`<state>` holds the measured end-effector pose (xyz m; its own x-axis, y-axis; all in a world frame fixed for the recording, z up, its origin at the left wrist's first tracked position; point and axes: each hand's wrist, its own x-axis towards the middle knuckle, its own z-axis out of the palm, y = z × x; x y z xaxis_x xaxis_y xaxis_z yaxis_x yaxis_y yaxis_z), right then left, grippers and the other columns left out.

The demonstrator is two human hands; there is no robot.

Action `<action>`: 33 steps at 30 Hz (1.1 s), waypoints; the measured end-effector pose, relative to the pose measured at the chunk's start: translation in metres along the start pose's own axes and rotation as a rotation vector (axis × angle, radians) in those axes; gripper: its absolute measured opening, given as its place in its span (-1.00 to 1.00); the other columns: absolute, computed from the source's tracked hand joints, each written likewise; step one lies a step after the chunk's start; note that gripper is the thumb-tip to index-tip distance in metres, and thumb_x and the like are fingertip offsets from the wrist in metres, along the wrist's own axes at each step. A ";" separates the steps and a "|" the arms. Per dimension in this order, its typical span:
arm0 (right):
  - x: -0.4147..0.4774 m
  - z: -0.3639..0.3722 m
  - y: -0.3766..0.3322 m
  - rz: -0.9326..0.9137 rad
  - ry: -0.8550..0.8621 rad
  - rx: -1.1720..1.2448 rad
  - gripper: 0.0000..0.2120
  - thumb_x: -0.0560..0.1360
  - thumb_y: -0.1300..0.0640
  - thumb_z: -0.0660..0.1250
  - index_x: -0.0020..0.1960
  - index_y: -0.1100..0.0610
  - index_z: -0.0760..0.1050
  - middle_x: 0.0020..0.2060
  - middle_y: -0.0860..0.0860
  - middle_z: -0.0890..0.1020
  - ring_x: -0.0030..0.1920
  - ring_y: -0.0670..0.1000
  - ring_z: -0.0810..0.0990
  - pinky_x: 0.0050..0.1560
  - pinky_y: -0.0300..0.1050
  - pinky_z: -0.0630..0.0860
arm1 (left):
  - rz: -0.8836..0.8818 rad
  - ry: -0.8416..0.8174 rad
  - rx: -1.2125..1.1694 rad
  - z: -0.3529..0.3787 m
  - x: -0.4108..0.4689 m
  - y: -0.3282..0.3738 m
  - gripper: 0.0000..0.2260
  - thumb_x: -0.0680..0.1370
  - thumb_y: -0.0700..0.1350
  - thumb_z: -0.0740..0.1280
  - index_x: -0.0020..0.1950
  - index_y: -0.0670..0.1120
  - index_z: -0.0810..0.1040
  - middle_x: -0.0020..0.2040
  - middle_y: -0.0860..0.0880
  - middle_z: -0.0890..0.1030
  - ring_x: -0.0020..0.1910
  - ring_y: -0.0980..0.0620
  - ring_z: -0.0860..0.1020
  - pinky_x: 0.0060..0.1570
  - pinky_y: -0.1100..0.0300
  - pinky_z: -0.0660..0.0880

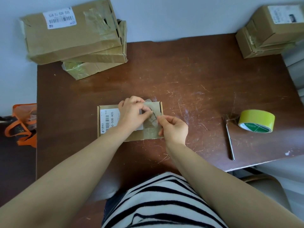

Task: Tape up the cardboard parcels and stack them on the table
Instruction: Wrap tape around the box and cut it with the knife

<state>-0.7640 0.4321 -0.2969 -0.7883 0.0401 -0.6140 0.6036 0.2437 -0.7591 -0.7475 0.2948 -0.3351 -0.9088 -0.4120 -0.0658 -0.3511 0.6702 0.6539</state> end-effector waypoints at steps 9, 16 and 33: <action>0.010 0.003 0.004 0.092 0.047 -0.124 -0.88 0.42 0.13 0.46 -0.29 0.06 0.59 -0.53 -0.09 0.61 -0.67 -0.15 0.43 -0.41 -0.19 0.54 | -0.015 0.006 -0.013 0.000 -0.001 0.003 -0.93 0.42 -0.08 0.50 -0.21 -0.06 0.71 0.05 -0.02 0.56 0.09 -0.05 0.47 0.19 0.14 0.07; 0.012 0.006 0.006 0.055 0.043 -0.268 -0.89 0.43 0.06 0.42 -0.27 0.02 0.59 -0.56 -0.10 0.59 -0.66 -0.17 0.44 -0.34 -0.13 0.57 | -0.008 0.014 -0.008 0.000 -0.001 0.003 -0.93 0.44 -0.07 0.48 -0.21 -0.05 0.71 0.06 0.01 0.56 0.10 -0.02 0.46 0.13 0.23 0.03; 0.013 0.012 -0.008 0.084 0.042 -0.500 -0.88 0.44 0.10 0.30 -0.15 0.05 0.62 -0.63 -0.08 0.55 -0.62 -0.15 0.52 -0.35 -0.23 0.50 | -0.013 -0.016 -0.005 -0.001 0.000 0.000 -0.91 0.46 -0.03 0.45 -0.16 -0.03 0.70 0.12 0.02 0.55 0.14 0.00 0.43 0.23 0.15 0.06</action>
<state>-0.7778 0.4189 -0.3013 -0.7500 0.1155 -0.6513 0.5422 0.6714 -0.5053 -0.7475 0.2943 -0.3346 -0.9074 -0.4113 -0.0863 -0.3622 0.6614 0.6568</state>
